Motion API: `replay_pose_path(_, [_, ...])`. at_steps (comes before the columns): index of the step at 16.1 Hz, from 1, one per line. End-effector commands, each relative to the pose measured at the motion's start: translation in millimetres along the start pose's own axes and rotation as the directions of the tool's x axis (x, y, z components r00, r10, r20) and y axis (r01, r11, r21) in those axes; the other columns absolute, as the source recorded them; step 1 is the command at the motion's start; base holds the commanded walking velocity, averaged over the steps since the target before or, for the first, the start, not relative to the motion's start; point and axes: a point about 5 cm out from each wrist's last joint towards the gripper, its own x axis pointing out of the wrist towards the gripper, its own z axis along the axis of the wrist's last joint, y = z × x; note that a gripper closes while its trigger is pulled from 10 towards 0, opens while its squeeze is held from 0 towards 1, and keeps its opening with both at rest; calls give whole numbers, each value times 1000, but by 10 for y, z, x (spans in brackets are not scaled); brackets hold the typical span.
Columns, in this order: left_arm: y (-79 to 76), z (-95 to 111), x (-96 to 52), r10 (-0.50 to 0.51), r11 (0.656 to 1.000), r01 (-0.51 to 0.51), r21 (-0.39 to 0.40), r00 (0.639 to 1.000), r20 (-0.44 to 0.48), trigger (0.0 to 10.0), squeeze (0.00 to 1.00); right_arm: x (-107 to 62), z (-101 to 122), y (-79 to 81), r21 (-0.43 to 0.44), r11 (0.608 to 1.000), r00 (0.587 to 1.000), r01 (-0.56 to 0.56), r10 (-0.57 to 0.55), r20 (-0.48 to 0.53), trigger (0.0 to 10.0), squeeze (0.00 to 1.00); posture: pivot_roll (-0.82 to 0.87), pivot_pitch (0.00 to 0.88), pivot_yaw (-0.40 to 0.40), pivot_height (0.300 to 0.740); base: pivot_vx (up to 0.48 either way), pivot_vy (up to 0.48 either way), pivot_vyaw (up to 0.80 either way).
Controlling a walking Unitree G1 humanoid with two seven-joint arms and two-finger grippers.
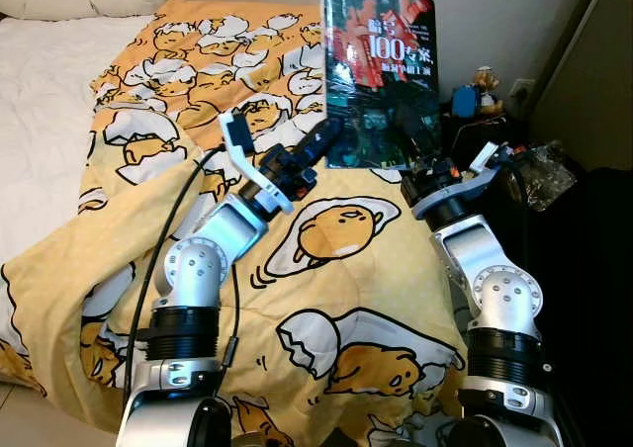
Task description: Clean up the room
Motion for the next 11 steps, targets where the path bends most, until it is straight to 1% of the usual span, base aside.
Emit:
replay_pose_path(1, [-59,116,-1,-40,999,39,27,998,38,0,0,5,17,71,-15,999,999,-33,33,-5,10000,0,-74,0,75,740,0,0,0])
replay_pose_path(2, [-51,138,-10,-37,999,35,33,998,42,0,0,-1,25,74,-16,999,999,-34,33,-5,9529,0,-74,0,75,740,0,0,0])
replay_pose_path(3, [-45,148,-13,-34,999,33,36,998,44,0,0,-5,32,77,-17,999,999,-37,37,-5,6549,0,-74,0,75,740,0,0,0])
replay_pose_path(4, [-34,161,-22,-31,999,29,40,998,46,0,0,-10,38,83,-19,999,999,-45,45,-8,4510,0,-76,0,72,740,0,0,0])
replay_pose_path(5, [-25,168,-30,-28,999,26,43,999,47,0,0,-12,37,89,-21,998,999,-51,51,-12,3647,0,-76,0,72,740,0,0,0])
replay_pose_path(6, [-9,187,-49,-22,999,19,50,999,48,0,0,-24,26,110,-32,997,997,-73,72,-35,3137,0,-76,0,72,740,0,0,0])
replay_pose_path(9, [7,208,-67,-16,998,13,56,999,49,0,0,-36,10,114,-41,996,996,-79,77,-50,3059,0,-74,0,68,740,0,0,0])
replay_pose_path(10, [15,224,-73,-13,998,10,60,999,51,0,0,-42,-3,118,-48,995,994,-88,85,-68,2471,0,-71,0,66,740,0,0,0])
replay_pose_path(11, [18,230,-74,-12,998,9,61,999,51,0,0,-44,-12,119,-53,994,993,-93,89,-80,2314,0,-70,0,66,740,0,0,0])
